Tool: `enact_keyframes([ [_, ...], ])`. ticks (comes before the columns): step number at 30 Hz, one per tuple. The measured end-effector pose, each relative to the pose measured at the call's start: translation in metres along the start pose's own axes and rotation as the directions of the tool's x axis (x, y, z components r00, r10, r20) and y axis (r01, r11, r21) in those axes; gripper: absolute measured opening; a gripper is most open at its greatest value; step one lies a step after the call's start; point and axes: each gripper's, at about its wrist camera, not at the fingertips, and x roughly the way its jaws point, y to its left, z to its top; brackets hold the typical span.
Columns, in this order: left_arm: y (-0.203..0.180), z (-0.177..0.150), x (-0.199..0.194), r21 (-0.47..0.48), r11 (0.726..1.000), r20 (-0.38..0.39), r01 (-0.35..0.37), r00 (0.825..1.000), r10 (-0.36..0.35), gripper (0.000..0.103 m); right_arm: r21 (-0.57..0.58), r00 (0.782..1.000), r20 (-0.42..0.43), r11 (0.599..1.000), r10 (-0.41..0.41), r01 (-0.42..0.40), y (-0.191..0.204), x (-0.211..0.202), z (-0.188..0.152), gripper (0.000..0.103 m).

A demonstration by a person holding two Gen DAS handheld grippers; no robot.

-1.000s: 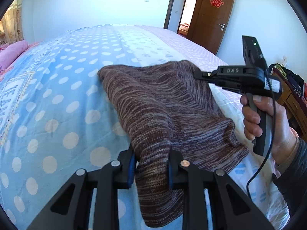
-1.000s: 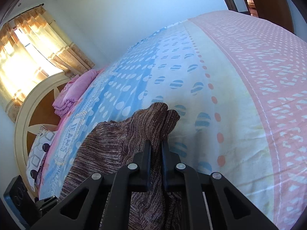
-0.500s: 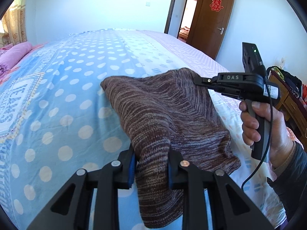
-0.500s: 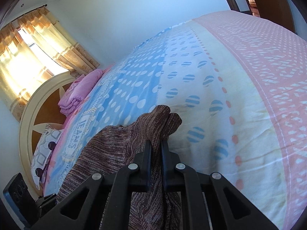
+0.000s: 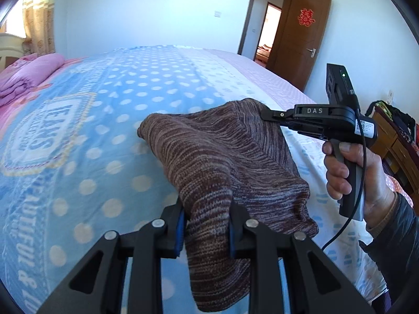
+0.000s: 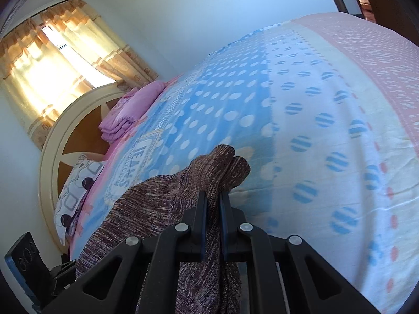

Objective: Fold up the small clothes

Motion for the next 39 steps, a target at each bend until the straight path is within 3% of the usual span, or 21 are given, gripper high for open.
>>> enact_keyframes([
  [17, 0.080, -0.032, -0.058, -0.107, 0.989, 0.045, -0.104, 0.993, 0.110, 0.026, -0.090, 0.989, -0.104, 0.989, 0.109, -0.118, 0.103, 0.076, -0.022, 0.008],
  [39, 0.147, -0.062, -0.103, -0.186, 0.964, 0.075, -0.191, 0.975, 0.208, 0.026, -0.178, 0.960, -0.215, 0.959, 0.180, -0.220, 0.204, 0.139, -0.042, 0.008],
])
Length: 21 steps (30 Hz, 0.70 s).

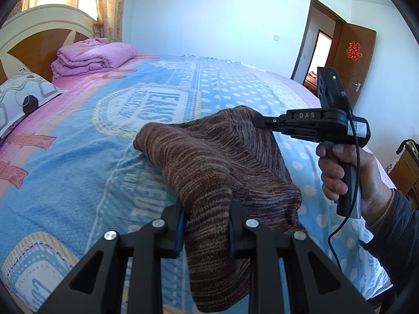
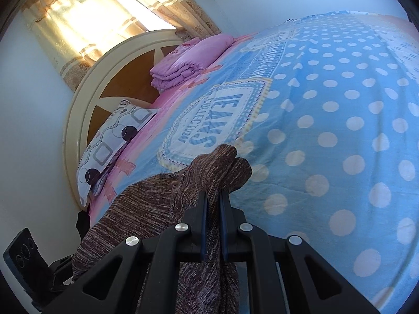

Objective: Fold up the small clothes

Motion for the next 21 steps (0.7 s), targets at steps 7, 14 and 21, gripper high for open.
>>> enact_keyframes([
  [7, 0.014, -0.008, -0.003, -0.015, 1.000, -0.006, -0.024, 1.000, 0.024, 0.026, -0.018, 0.999, -0.032, 1.000, 0.012, -0.012, 0.013, 0.020, 0.003, 0.008],
  [14, 0.027, -0.015, -0.002, -0.023, 0.999, -0.020, -0.044, 0.999, 0.043, 0.026, -0.037, 0.997, -0.072, 0.999, 0.019, -0.022, 0.025, 0.041, 0.001, 0.008],
  [21, 0.039, -0.026, -0.002, -0.031, 0.998, -0.034, -0.058, 0.998, 0.057, 0.026, -0.053, 0.995, -0.101, 0.998, 0.017, -0.023, 0.036, 0.057, -0.003, 0.008],
])
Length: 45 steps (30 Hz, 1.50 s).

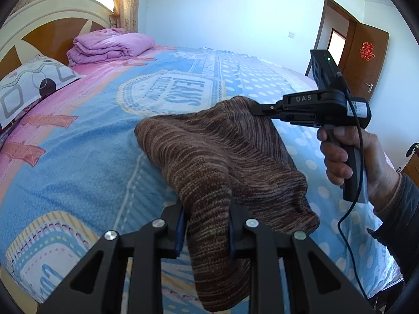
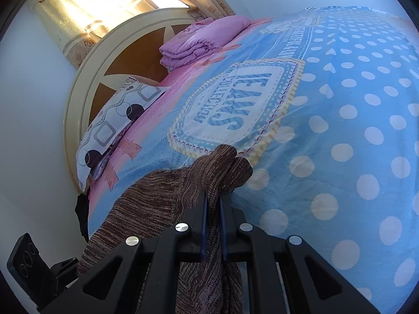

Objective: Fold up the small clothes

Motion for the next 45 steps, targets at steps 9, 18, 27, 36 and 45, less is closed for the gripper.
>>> enact_keyframes([
  [9, 0.010, -0.011, -0.001, -0.007, 1.000, -0.015, -0.008, 1.000, 0.008, 0.026, -0.020, 1.000, -0.025, 1.000, 0.007, -0.008, 0.011, 0.016, -0.001, 0.008],
  [18, 0.018, -0.023, 0.005, -0.015, 1.000, -0.035, -0.011, 0.999, 0.010, 0.026, -0.029, 0.999, -0.041, 1.000, -0.005, 0.003, 0.013, 0.025, -0.005, 0.008],
  [27, 0.023, -0.035, 0.017, -0.025, 0.999, -0.064, -0.022, 0.998, 0.021, 0.026, 0.004, 0.996, -0.071, 0.999, -0.047, 0.047, -0.004, 0.036, -0.014, 0.008],
  [36, 0.024, -0.036, 0.003, -0.053, 0.997, -0.016, -0.052, 0.999, 0.052, 0.042, 0.028, 0.997, -0.043, 0.997, -0.066, 0.067, -0.006, 0.014, -0.027, 0.020],
  [45, 0.026, -0.011, -0.001, -0.017, 0.963, 0.129, -0.270, 0.954, 0.270, 0.077, -0.027, 0.996, -0.084, 1.000, 0.003, -0.006, 0.029, -0.045, -0.110, 0.036],
])
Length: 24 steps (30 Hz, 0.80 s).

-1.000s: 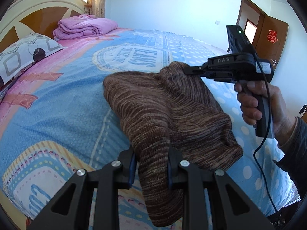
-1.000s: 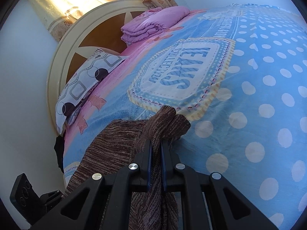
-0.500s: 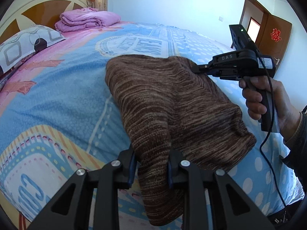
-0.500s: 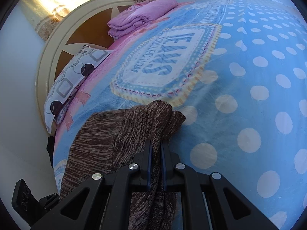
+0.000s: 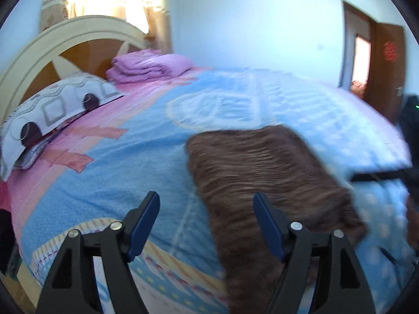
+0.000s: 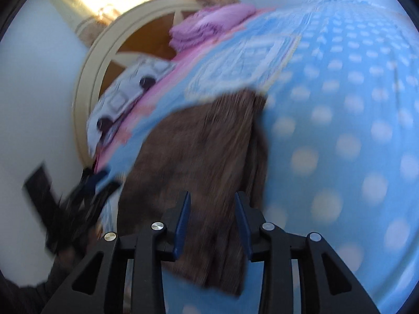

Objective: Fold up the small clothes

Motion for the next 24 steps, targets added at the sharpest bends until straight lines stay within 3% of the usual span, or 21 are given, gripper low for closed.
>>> enact_keyframes([
  [2, 0.005, -0.003, 0.016, -0.017, 0.999, -0.031, -0.033, 0.999, 0.032, 0.077, -0.012, 0.999, -0.030, 0.999, -0.032, 0.032, 0.006, 0.009, -0.016, 0.036],
  [3, 0.008, -0.005, 0.022, -0.032, 0.999, -0.045, -0.034, 0.998, 0.032, 0.079, -0.019, 0.998, -0.038, 0.999, -0.042, 0.041, 0.007, 0.013, -0.020, 0.030],
  [4, 0.009, -0.007, 0.025, -0.042, 0.999, -0.056, -0.035, 0.998, 0.032, 0.080, -0.036, 0.998, -0.042, 0.998, -0.056, 0.054, 0.009, 0.017, -0.025, 0.008],
  [7, 0.009, -0.006, 0.020, -0.036, 0.999, -0.056, -0.036, 0.998, 0.034, 0.079, -0.055, 0.996, -0.029, 0.996, -0.078, 0.077, 0.012, 0.013, -0.030, 0.008],
  [11, 0.001, -0.007, 0.015, -0.010, 0.999, -0.056, -0.047, 0.997, 0.046, 0.094, -0.060, 0.996, -0.012, 0.994, -0.092, 0.091, 0.011, -0.008, -0.031, 0.007],
  [13, -0.001, -0.011, 0.022, 0.008, 0.998, -0.070, -0.070, 0.995, 0.070, 0.095, -0.051, 0.989, -0.030, 0.989, -0.143, 0.141, 0.004, -0.009, -0.035, 0.005],
  [15, -0.001, -0.015, 0.027, -0.007, 0.999, -0.087, -0.047, 0.995, 0.046, 0.096, -0.039, 0.986, -0.041, 0.987, -0.160, 0.159, -0.002, -0.003, -0.038, 0.004],
  [19, 0.001, -0.011, 0.026, -0.008, 0.999, -0.095, -0.049, 0.994, 0.048, 0.097, 0.012, 0.991, -0.036, 0.992, -0.129, 0.129, -0.012, -0.002, -0.037, 0.005],
  [21, 0.004, -0.007, 0.020, -0.018, 0.998, -0.078, -0.053, 0.996, 0.052, 0.097, -0.007, 0.986, 0.012, 0.986, -0.167, 0.167, -0.003, -0.013, -0.032, 0.009],
  [23, 0.006, -0.003, 0.019, -0.014, 0.997, -0.064, -0.073, 0.995, 0.072, 0.098, -0.066, 0.970, 0.080, 0.969, -0.231, 0.237, 0.014, -0.022, -0.023, 0.021],
  [24, 0.006, -0.002, 0.020, -0.014, 0.997, -0.063, -0.078, 0.995, 0.077, 0.098, -0.103, 0.965, 0.110, 0.963, -0.237, 0.248, 0.025, -0.023, -0.017, 0.032],
])
